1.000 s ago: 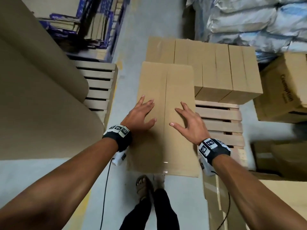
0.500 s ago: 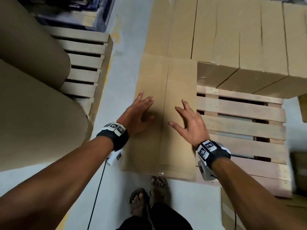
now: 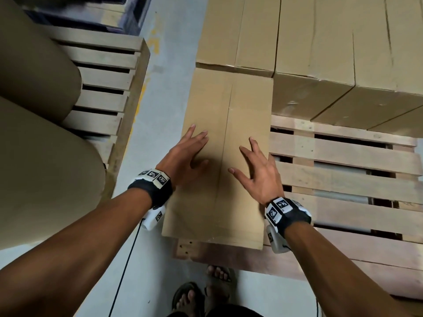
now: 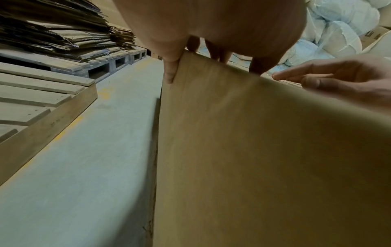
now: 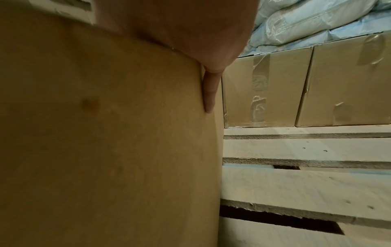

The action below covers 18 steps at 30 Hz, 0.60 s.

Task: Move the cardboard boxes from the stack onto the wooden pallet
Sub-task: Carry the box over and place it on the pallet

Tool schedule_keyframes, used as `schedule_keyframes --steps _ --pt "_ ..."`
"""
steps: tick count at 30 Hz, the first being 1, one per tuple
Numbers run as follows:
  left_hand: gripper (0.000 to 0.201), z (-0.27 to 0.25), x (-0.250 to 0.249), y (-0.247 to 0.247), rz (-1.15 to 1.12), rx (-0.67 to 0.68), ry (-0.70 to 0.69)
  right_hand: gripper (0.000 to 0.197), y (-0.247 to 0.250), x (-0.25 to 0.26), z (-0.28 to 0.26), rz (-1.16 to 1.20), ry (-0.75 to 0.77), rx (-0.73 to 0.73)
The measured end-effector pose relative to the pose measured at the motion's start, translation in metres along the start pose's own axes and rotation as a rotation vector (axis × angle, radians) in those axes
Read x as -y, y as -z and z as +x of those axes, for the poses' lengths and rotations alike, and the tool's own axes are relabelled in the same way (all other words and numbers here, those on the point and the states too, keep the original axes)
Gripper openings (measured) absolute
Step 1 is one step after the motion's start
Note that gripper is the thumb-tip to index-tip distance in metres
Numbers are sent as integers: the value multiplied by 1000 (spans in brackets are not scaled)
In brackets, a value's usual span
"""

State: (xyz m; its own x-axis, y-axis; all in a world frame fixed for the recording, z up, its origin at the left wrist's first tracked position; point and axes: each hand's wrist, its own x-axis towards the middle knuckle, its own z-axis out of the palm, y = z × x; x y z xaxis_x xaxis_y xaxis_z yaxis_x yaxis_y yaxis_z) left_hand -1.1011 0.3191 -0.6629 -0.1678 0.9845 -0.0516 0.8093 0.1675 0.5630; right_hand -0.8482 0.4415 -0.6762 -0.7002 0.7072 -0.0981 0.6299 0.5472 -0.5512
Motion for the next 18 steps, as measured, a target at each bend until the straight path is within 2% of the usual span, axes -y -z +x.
schedule_keyframes --steps 4,8,12,18 --pt "68 3 0 4 13 66 19 74 0 1 0 -8 0 -17" --pt "89 11 5 12 20 132 41 74 2 5 6 -12 12 -23" --pt "71 13 9 11 -6 101 36 77 -1 6 9 -22 -5 -15" --pt "74 15 14 8 56 51 14 80 -5 3 14 -31 -27 -18"
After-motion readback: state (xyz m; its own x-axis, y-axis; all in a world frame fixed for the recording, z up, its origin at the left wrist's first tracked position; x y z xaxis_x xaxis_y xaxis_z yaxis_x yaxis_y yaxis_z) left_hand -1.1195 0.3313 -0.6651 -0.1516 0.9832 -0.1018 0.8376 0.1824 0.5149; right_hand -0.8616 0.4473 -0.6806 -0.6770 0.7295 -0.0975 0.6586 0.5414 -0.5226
